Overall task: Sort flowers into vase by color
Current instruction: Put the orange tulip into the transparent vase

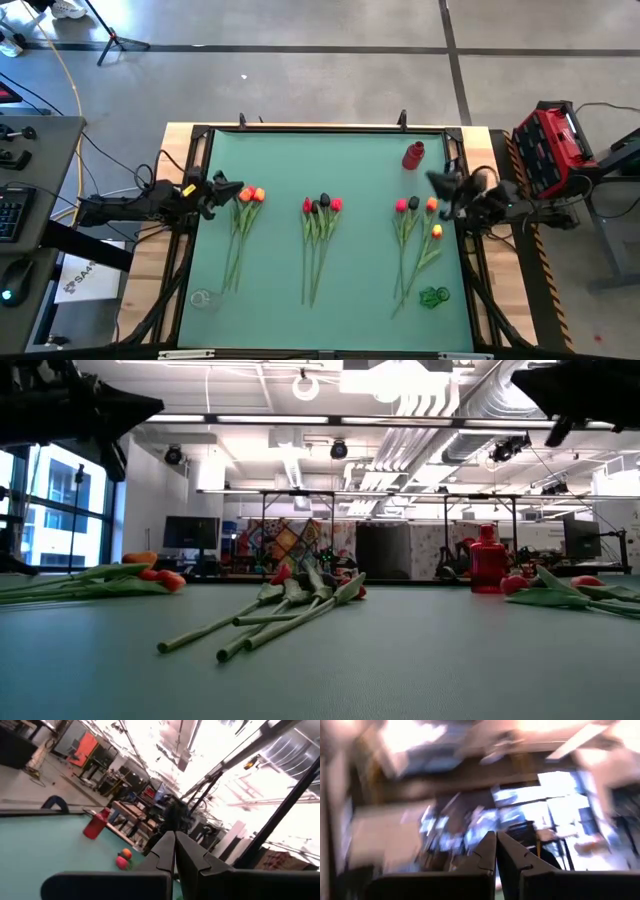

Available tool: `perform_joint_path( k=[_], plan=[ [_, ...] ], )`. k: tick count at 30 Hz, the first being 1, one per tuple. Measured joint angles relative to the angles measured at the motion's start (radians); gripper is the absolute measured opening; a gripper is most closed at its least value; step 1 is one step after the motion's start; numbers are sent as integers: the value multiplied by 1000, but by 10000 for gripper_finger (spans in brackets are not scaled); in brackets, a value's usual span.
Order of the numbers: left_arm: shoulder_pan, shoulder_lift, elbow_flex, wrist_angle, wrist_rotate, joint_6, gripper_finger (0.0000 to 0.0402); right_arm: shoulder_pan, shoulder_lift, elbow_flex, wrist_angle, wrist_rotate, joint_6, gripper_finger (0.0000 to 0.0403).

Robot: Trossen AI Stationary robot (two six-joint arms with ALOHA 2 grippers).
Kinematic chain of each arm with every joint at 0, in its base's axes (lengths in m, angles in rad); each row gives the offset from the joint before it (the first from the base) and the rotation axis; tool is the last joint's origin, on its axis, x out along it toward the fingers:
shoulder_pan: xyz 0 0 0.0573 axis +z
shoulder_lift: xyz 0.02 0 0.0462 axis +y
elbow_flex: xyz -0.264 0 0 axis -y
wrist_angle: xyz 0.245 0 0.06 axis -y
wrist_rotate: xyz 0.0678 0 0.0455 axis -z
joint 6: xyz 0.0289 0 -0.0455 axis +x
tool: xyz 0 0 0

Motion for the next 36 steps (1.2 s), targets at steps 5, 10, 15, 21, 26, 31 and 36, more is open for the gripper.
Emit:
perform_joint_path(
  k=[5,10,15,21,26,31,36],
  plan=[
    [0,39,19,-13,32,-39,0,-3,0,13,-12,205,307,0],
    [0,120,97,-26,36,12,0,-3,20,73,-163,203,502,0],
    [1,237,238,-191,36,49,14,-3,100,155,-191,203,587,0],
    [1,368,340,-297,27,50,63,-3,224,274,-266,179,655,0],
    [1,409,351,-300,28,6,113,-3,346,354,-317,230,663,0],
    [1,409,351,-307,73,-46,137,-4,474,414,-320,230,670,0],
    [1,409,351,-328,92,-48,136,-8,623,486,-376,217,699,0]
  ],
)
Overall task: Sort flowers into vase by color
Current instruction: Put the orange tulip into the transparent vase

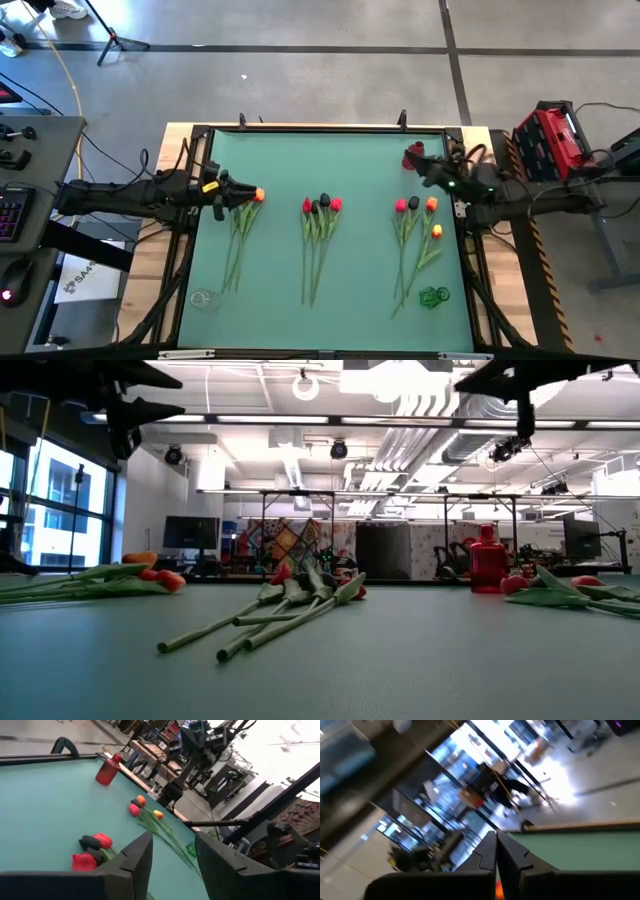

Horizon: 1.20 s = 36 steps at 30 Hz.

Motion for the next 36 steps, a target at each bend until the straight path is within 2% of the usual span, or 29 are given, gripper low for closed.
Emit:
perform_joint_path(
  k=[5,9,12,16,20,23,25,28,30,36],
  plan=[
    [0,1,0,-24,1,-18,135,-33,118,98,-158,-81,31,0],
    [0,1,0,-35,1,-25,135,-56,184,207,-351,-137,52,2],
    [0,1,0,-57,1,-20,135,-70,216,300,-532,-154,67,22],
    [0,1,0,-82,6,-10,135,-74,243,397,-699,-155,20,89],
    [0,1,0,-93,5,32,135,-74,250,445,-752,-126,-17,195],
    [0,1,0,-93,-1,76,135,-97,248,456,-817,-101,71,270],
    [0,0,0,-94,-2,78,135,-128,254,454,-910,-141,181,300],
    [0,4,0,-114,-3,72,135,-157,282,432,-1003,-223,253,314],
    [0,15,0,-139,-3,46,135,-154,309,427,-1002,-259,278,312],
    [0,99,0,-249,-7,-118,135,-161,387,431,-947,-281,276,293]
  ],
)
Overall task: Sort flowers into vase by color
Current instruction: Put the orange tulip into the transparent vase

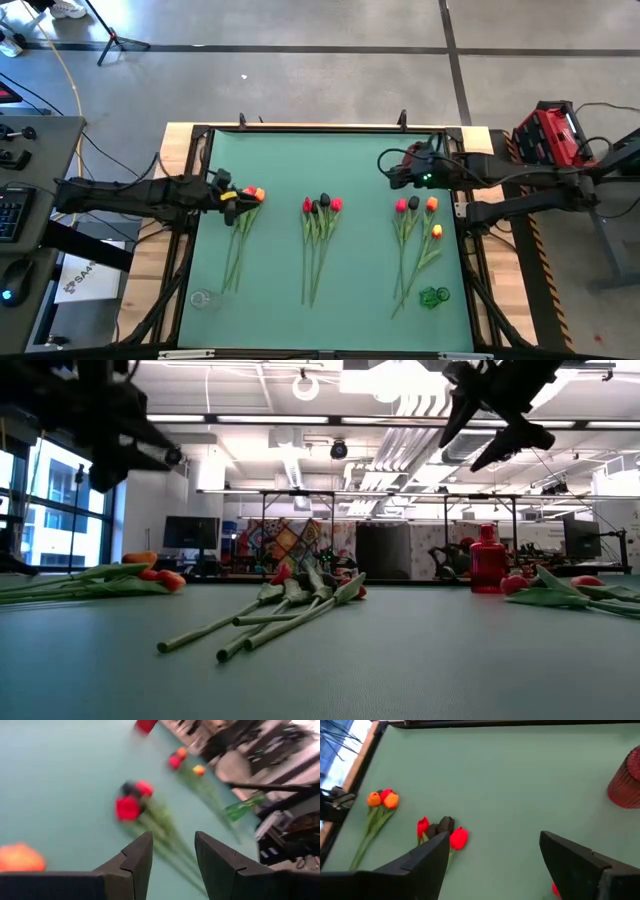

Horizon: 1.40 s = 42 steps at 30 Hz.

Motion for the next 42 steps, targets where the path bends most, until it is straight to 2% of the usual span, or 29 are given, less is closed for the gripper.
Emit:
perform_joint_path(
  k=[6,9,17,25,30,37,42],
  plan=[
    [-9,111,0,-156,4,-260,135,-7,30,0,4,-6,-42,282],
    [-18,156,0,-187,4,-330,132,-7,30,0,4,-16,-58,281],
    [-21,281,0,-316,20,-454,101,-7,30,0,2,-30,-96,281],
    [-26,389,0,-314,58,-501,85,-7,30,-1,2,-31,-127,281],
    [-28,400,21,-321,116,-537,85,-7,30,-2,2,-41,-131,281],
    [-52,399,145,-449,92,-533,85,-7,30,-2,2,-54,-149,281],
    [-163,415,138,-469,95,-665,85,-3,30,-2,2,-56,-159,281]
  ],
)
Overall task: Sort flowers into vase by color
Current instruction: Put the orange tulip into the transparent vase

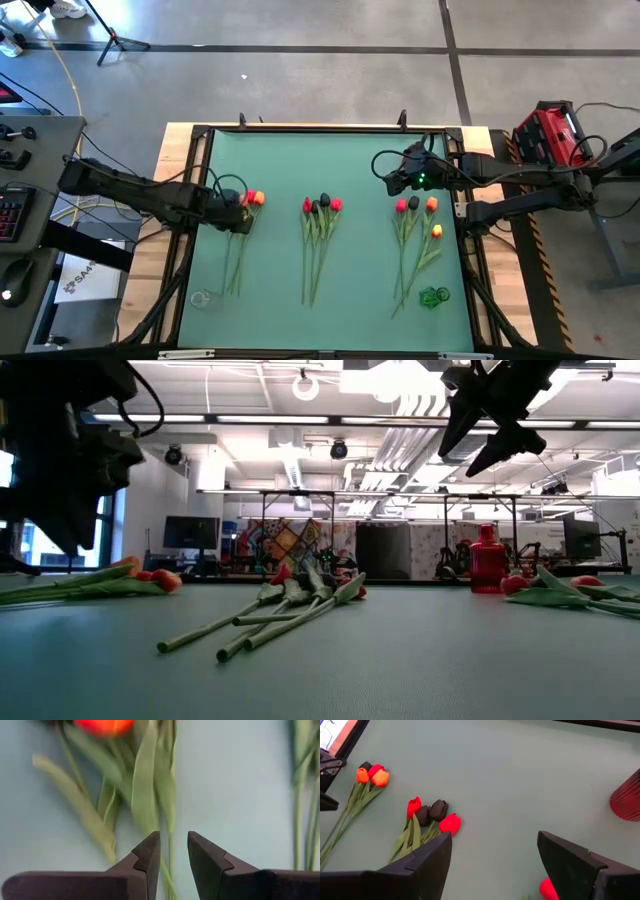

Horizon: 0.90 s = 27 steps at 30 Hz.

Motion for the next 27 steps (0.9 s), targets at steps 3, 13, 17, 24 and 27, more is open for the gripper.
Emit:
perform_joint_path(
  k=[3,13,17,24,27],
  plan=[
    [-82,23,0,1,-30,-101,85,10,0,0,0,2,-7,281],
    [-186,191,0,47,-73,-221,85,12,0,0,0,16,-44,281],
    [-182,252,0,70,-77,-212,85,12,0,0,0,16,-54,281],
    [-182,322,1,129,-88,-210,64,12,0,0,0,5,-61,281],
    [-182,324,1,140,-89,-217,42,12,0,0,0,-4,-62,281]
  ],
)
